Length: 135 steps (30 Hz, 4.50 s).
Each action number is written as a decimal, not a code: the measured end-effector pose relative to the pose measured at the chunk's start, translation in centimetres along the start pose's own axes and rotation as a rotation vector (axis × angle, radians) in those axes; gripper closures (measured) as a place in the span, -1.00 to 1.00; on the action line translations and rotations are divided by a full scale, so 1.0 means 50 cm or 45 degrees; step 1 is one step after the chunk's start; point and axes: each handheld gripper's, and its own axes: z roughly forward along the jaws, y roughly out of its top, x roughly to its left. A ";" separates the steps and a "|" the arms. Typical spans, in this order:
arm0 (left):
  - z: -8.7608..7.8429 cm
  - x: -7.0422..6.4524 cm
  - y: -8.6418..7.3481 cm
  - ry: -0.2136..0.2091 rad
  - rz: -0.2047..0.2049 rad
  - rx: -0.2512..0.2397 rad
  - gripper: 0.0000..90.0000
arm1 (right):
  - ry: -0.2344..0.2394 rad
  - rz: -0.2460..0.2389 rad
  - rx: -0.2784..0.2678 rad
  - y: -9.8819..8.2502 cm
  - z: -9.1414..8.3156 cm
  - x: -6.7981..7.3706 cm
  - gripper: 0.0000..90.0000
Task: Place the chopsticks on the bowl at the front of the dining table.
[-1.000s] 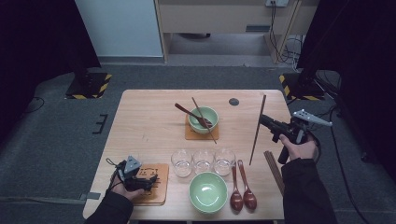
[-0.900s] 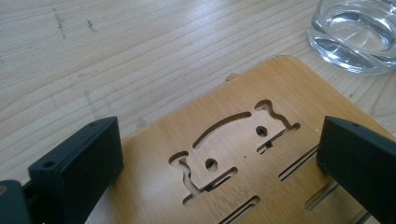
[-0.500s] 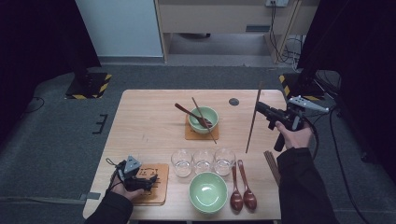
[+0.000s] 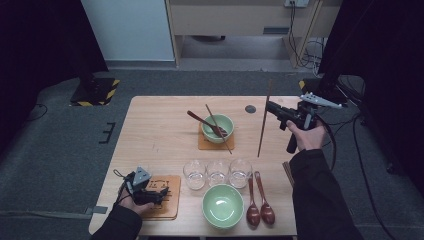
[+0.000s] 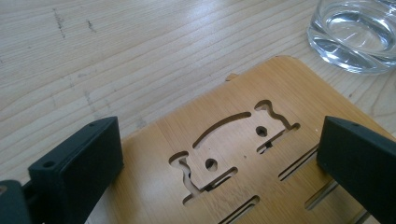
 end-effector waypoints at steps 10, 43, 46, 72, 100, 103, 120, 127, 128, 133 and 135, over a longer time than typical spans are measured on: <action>0.000 0.000 0.000 0.000 -0.002 -0.002 -1.00 | 0.013 -0.030 0.023 0.019 0.049 0.017 0.87; 0.000 0.000 0.000 -0.001 0.009 0.003 -1.00 | 0.009 -0.092 0.108 0.032 0.176 0.038 0.87; 0.000 0.000 0.000 0.000 0.008 0.003 -1.00 | 0.009 -0.100 0.108 0.040 0.183 0.041 0.87; 0.001 0.000 0.000 -0.002 0.004 -0.002 -1.00 | -0.018 -0.127 0.275 -0.007 0.289 0.039 0.87; 0.000 0.000 0.000 -0.001 0.007 -0.002 -1.00 | -0.097 -0.139 0.381 -0.058 0.375 0.033 0.87; 0.000 0.000 0.000 -0.002 0.006 -0.001 -1.00 | -0.104 -0.143 0.392 -0.062 0.381 0.032 0.87; 0.000 0.000 0.000 -0.002 0.005 -0.002 -1.00 | -0.164 -0.185 0.485 -0.097 0.421 0.023 0.87; 0.000 0.000 0.000 -0.001 0.007 -0.002 -1.00 | -0.191 -0.195 0.530 -0.114 0.437 0.020 0.87; 0.001 0.000 0.000 -0.002 0.005 -0.003 -1.00 | -0.196 -0.198 0.532 -0.116 0.439 0.020 0.87; 0.001 0.000 0.000 -0.002 0.006 -0.003 -1.00 | -0.229 -0.208 0.574 -0.126 0.449 0.016 0.87; 0.001 0.000 0.000 -0.002 0.005 -0.003 -1.00 | -0.235 -0.213 0.586 -0.132 0.452 0.015 0.87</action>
